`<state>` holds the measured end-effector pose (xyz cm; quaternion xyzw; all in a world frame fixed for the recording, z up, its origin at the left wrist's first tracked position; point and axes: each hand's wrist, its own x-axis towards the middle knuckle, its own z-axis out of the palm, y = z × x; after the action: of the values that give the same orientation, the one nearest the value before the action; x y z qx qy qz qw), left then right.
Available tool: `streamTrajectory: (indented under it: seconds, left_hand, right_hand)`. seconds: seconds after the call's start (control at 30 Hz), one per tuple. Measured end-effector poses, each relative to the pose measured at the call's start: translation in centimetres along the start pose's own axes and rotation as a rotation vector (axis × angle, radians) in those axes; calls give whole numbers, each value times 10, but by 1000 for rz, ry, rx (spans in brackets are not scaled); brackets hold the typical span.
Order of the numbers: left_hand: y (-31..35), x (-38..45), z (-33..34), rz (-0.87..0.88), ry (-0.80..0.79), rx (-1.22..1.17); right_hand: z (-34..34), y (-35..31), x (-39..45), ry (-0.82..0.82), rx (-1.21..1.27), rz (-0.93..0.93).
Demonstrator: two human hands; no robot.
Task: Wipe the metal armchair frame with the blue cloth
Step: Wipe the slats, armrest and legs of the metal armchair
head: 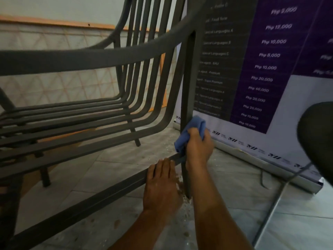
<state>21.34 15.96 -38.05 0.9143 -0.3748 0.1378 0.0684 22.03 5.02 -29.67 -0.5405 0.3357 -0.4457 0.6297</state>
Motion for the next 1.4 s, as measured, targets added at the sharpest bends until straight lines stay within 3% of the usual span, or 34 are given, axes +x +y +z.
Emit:
streamTrajectory:
  seconds: [0.3, 0.47, 0.63, 0.73, 0.9, 1.0, 1.07, 1.13, 1.23, 1.4]
  left_hand:
    - [-2, -1, -5, 3, -21, -73]
    - [-6, -2, -8, 29, -36, -60]
    - [-7, -2, -19, 40, -126, -6]
    - [-7, -1, -30, 59, -221, 42]
    - [-8, -5, -44, 82, -289, 58]
    - [0, -7, -65, -17, -294, -18]
    - [3, -7, -88, -93, -265, -31]
    - [2, -7, -114, -79, -160, 6]
    - [-2, -11, -152, -29, 58, -5]
    - [-15, -22, -199, 1, 333, 13]
  right_hand:
    - [32, -145, 15, -111, -26, -460]
    - [25, -127, 24, -186, -101, -593]
    - [-5, -5, 5, -228, -168, -414]
    - [-29, 51, -6, -265, -383, -305]
    - [-40, 60, -1, -287, -770, -19]
    - [-38, 40, -6, -236, -904, 51]
    - [-38, 20, -15, -134, -912, 13]
    - [-38, -4, -25, -72, -821, -149]
    - [-36, -48, -44, -118, -656, -368]
    - [-23, -101, -76, -174, -607, -714]
